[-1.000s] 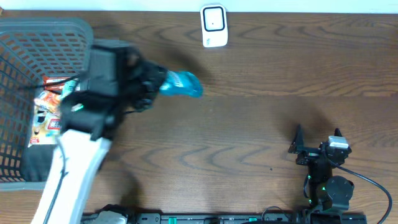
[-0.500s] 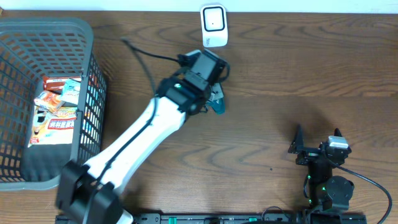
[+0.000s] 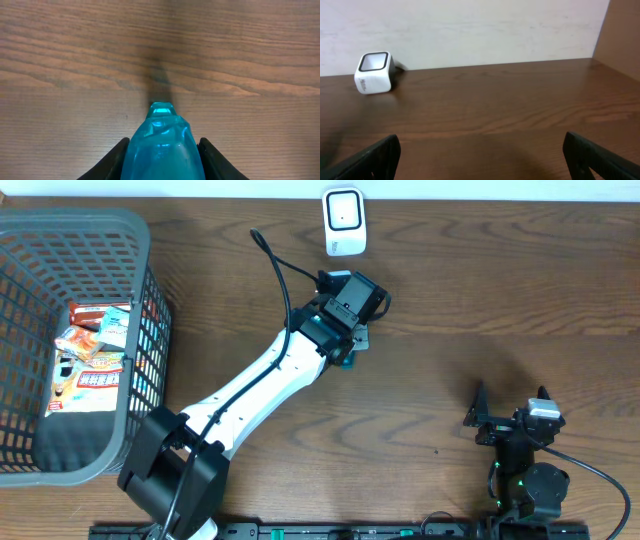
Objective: Scan the item barcode
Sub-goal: 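Lift the bottle out and carry it toward the white scanner, then hold the bottle under the scanner with the left gripper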
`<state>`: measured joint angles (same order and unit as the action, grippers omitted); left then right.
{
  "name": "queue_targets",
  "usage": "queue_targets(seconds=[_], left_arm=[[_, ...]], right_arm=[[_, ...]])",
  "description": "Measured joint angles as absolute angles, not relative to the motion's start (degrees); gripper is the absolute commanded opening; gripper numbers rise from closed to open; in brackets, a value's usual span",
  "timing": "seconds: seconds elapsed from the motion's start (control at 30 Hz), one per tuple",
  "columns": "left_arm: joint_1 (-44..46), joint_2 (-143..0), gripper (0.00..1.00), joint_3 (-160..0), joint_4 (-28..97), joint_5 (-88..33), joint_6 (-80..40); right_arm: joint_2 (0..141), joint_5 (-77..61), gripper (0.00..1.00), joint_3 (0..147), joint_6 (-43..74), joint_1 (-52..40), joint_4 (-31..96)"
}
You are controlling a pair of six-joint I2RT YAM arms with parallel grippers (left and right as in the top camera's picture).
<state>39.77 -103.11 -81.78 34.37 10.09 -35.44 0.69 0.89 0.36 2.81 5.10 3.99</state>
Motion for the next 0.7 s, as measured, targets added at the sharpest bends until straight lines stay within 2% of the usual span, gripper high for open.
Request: queue_targets(seconds=[0.6, 0.7], left_arm=[[39.77, -106.32, 0.29, -81.78, 34.11, 10.46, -34.48], [39.77, -106.41, 0.33, -81.78, 34.09, 9.98, -34.72]], right_arm=[[0.69, 0.89, 0.99, 0.36, 2.81, 5.10, 3.99], [0.69, 0.89, 0.99, 0.36, 2.83, 5.10, 3.99]])
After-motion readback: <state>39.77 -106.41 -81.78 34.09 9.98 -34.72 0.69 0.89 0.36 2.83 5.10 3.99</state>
